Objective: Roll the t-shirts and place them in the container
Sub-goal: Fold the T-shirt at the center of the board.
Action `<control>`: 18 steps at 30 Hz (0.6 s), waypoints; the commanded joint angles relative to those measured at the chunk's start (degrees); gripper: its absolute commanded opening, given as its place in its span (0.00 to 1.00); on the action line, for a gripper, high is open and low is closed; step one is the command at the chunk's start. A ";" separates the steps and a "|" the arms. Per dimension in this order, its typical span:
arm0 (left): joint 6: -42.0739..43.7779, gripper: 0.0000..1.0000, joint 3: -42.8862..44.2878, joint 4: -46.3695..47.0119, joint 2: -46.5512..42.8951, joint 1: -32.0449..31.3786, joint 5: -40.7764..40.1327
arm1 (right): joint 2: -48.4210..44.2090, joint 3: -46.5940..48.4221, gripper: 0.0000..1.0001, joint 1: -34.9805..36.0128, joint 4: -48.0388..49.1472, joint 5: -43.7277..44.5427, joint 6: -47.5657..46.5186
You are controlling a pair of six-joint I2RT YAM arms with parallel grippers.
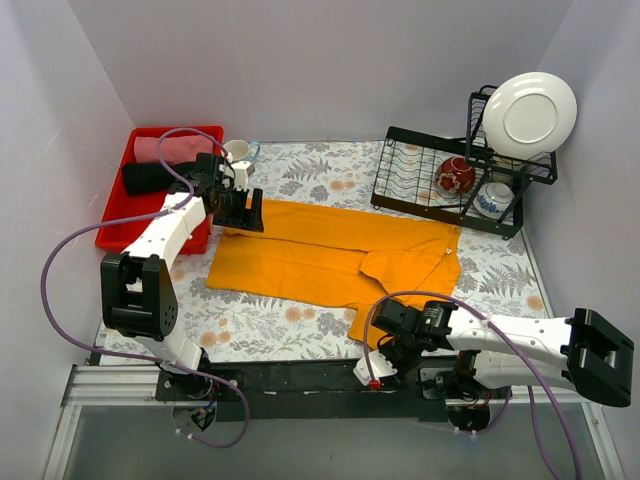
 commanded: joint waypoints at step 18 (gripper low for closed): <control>0.81 0.72 1.86 -14.28 -3.51 1.28 -3.72 | -14.65 12.79 0.01 -3.30 -14.71 12.20 15.45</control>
